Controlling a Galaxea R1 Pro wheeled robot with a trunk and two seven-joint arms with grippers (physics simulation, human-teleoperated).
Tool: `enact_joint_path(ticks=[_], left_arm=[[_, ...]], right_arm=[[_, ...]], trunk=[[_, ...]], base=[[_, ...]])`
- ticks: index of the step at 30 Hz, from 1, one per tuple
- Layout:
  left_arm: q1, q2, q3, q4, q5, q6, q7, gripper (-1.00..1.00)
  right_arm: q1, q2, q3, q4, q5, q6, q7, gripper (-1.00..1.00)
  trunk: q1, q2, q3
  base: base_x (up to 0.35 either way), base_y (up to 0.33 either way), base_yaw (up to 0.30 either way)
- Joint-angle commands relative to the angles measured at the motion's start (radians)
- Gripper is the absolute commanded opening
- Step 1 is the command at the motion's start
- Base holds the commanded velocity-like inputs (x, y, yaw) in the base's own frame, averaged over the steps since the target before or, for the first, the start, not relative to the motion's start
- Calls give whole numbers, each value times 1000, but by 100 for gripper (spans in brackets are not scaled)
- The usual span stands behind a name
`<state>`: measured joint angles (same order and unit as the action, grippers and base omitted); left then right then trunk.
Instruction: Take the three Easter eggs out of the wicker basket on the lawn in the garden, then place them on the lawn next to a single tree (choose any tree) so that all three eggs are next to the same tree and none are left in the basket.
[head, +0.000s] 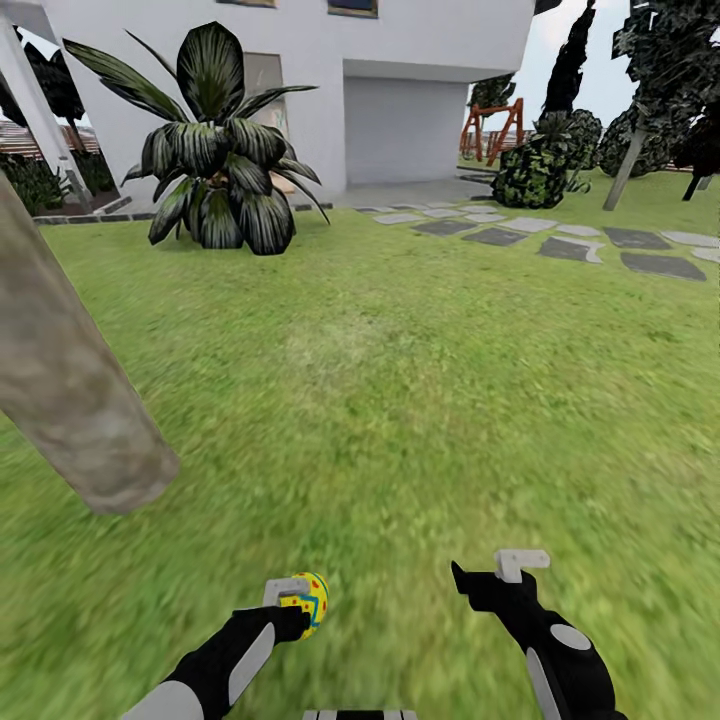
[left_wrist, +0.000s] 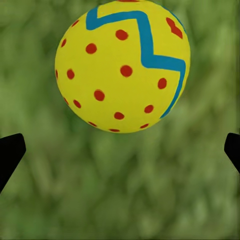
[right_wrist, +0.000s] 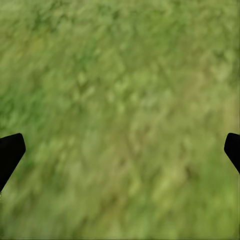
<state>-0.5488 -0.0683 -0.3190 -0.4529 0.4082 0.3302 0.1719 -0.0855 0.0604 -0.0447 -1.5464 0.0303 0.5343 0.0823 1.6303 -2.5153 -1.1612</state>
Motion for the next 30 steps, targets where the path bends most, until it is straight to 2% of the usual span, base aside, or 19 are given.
enact_joint_path(ticks=[1, 24, 28, 30], left_arm=[[0, 1, -8, -1, 10, 3, 9, 100], [-1, 1, -3, 12, 10, -1, 16, 100], [0, 1, -3, 12, 12, -17, 16, 100], [0, 2, -3, 11, 13, -30, 18, 100]], right_arm=[[0, 1, -3, -1, 3, 5, 8, 100], [0, 0, 0, 1, 10, 6, 8, 100], [0, -4, -9, 30, 10, 1, 6, 100], [2, -5, -16, 80, 9, -26, -1, 100]], trunk=[[-1, 0, 3], [-11, 5, 92], [-13, 6, 108], [-14, 7, 115]], base=[[-4, 0, 0], [0, 0, 0], [0, 0, 0], [0, 0, 0]])
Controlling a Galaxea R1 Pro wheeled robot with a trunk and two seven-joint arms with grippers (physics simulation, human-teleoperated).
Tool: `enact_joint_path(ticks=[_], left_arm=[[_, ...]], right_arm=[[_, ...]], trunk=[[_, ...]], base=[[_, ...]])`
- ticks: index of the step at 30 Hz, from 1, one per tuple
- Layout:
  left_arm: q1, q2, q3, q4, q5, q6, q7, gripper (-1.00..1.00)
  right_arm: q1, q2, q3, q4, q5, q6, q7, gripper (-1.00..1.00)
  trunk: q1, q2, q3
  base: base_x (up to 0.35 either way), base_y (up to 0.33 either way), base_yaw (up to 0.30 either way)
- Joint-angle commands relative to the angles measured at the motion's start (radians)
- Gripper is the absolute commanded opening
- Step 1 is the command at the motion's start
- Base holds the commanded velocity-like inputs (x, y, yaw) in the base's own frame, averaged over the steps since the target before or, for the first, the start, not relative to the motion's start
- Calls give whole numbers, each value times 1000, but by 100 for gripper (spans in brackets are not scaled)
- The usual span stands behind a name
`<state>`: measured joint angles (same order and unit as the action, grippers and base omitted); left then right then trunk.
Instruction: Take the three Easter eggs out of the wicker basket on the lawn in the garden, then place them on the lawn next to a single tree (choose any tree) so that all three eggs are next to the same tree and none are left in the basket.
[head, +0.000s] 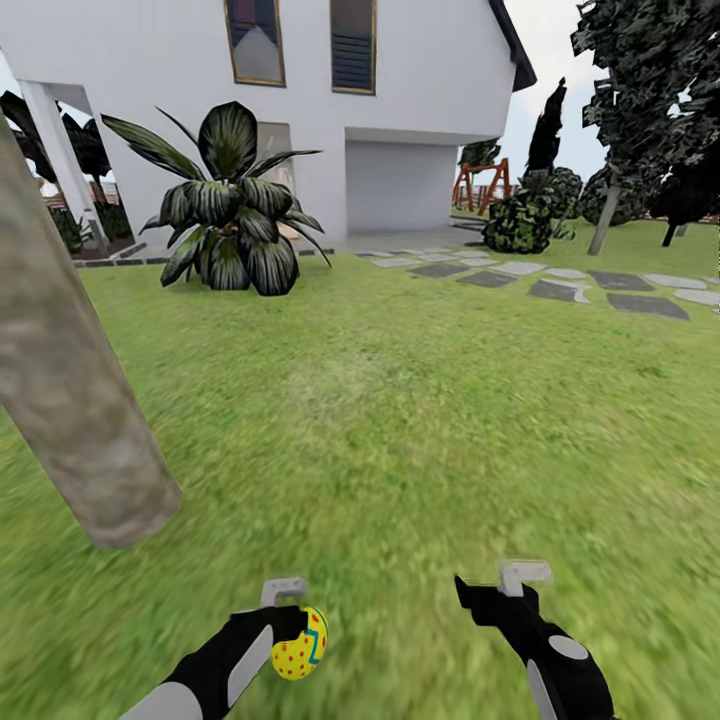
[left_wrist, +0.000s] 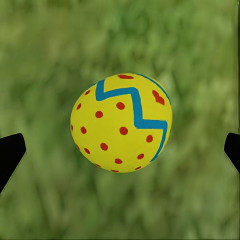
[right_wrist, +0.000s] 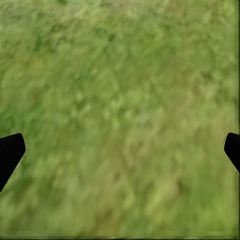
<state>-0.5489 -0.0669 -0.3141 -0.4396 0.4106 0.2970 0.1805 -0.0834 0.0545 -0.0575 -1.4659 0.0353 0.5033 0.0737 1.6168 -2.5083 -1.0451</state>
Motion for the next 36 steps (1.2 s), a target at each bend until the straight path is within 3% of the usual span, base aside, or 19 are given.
enact_joint_path(ticks=[1, 8, 10, 12, 15, 21, 27, 36], left_arm=[[0, 2, -8, -2, 11, 0, 9, 100], [1, 0, -9, -3, 10, -33, 15, 100], [2, 0, -10, -3, 10, -34, 15, 100], [2, 0, -10, -3, 10, -40, 16, 100], [2, 1, -10, -4, 10, -48, 16, 100], [3, -1, -13, -4, 10, -54, 17, 100], [3, -2, -16, -4, 9, -56, 17, 100], [3, -2, -19, -4, 8, -56, 17, 100]], right_arm=[[0, 1, -7, 14, 3, -6, 6, 100], [9, 1, -70, 101, 0, -86, 0, 100], [10, -1, -104, 139, -1, -91, 6, 100], [11, -2, -165, 173, -2, -108, 14, 100], [12, -3, -195, 191, -1, -119, 18, 100], [20, -2, -212, 212, 6, -131, 18, 100], [32, -6, -218, 259, 8, -223, 17, 100], [36, -8, -220, 280, 8, -250, 17, 100]], trunk=[[-1, 0, 3], [-4, 2, 30], [-5, 2, 38], [-6, 2, 46], [-7, 3, 57], [-10, 5, 80], [-12, 6, 104], [-16, 8, 138]], base=[[0, 0, 0], [0, 0, 0], [0, 0, 0], [0, 0, 0], [0, 0, 0], [0, 0, 0], [0, 0, 0], [0, 0, 0]])
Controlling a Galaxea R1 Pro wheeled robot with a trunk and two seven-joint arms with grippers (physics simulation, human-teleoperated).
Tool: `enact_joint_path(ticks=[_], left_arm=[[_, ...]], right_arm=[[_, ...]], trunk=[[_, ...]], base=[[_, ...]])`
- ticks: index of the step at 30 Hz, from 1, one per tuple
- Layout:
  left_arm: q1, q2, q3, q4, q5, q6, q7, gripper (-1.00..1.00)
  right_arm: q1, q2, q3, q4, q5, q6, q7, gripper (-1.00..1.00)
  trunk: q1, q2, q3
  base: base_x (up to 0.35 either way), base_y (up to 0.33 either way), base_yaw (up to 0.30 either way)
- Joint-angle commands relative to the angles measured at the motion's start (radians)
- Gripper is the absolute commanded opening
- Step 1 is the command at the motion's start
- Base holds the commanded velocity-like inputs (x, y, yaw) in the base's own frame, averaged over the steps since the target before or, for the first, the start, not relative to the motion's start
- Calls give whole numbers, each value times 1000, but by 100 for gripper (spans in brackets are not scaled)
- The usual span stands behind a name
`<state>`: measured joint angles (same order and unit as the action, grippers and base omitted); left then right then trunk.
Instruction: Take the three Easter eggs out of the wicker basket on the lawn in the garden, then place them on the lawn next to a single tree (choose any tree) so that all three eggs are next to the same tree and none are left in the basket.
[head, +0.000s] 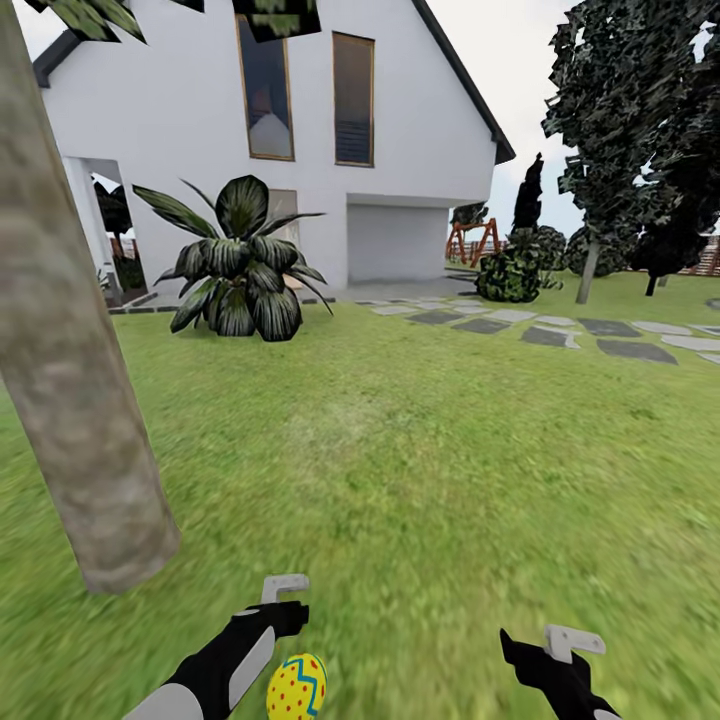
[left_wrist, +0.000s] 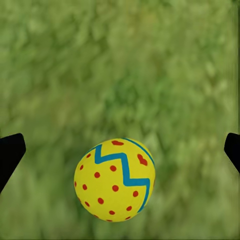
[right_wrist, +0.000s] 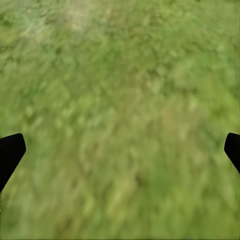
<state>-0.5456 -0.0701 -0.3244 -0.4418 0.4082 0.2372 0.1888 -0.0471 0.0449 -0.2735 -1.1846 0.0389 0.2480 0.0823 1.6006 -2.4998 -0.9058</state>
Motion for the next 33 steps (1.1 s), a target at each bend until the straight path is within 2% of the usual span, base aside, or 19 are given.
enact_joint_path(ticks=[1, 33], left_arm=[[0, 1, -8, -2, 10, 4, 9, 100], [0, 0, -10, 0, 8, -11, 9, 100]], right_arm=[[-1, 1, -4, -2, 5, 5, 8, 100], [0, 0, -4, 12, 6, 1, 8, 100]], trunk=[[-1, 0, 3], [-123, 224, 103]], base=[[0, 0, 0], [0, 0, 0]])
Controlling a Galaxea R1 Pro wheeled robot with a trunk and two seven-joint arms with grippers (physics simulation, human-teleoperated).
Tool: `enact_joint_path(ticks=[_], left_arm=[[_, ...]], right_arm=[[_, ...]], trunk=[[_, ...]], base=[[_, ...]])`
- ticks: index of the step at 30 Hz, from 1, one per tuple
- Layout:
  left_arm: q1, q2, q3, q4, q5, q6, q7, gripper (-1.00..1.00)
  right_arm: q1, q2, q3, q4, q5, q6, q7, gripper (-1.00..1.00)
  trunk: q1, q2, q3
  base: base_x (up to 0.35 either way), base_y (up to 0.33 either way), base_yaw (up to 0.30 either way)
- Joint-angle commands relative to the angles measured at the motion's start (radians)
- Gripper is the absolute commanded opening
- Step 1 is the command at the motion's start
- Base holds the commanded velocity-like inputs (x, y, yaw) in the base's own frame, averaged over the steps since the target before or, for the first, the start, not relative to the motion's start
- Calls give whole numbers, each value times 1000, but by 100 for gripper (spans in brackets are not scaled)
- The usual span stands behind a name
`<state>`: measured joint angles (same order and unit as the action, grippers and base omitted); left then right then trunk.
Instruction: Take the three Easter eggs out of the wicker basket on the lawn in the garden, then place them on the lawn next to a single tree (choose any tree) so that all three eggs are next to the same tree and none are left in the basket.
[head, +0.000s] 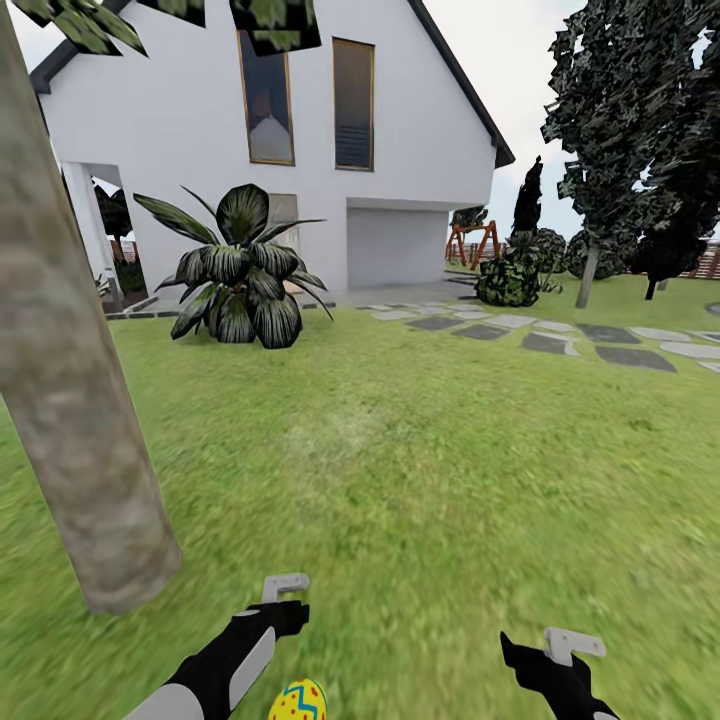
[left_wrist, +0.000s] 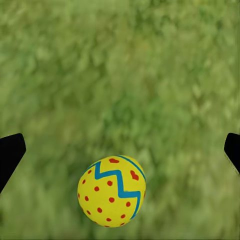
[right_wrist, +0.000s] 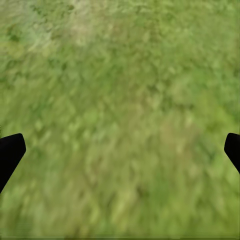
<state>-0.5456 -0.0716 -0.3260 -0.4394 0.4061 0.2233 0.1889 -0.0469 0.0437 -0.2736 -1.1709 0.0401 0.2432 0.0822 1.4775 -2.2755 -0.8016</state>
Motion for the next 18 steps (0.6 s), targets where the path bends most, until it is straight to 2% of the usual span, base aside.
enact_joint_path(ticks=[1, 18], left_arm=[[0, 1, -8, -2, 10, -1, 9, 100], [0, -1, -8, -1, 7, -18, 9, 100]], right_arm=[[-1, 1, -4, 0, 4, 5, 8, 100], [-1, 1, -4, 14, 4, 3, 7, 100]], trunk=[[-4, 7, 2], [-69, 126, 55]], base=[[0, 0, 0], [0, 0, 0]])
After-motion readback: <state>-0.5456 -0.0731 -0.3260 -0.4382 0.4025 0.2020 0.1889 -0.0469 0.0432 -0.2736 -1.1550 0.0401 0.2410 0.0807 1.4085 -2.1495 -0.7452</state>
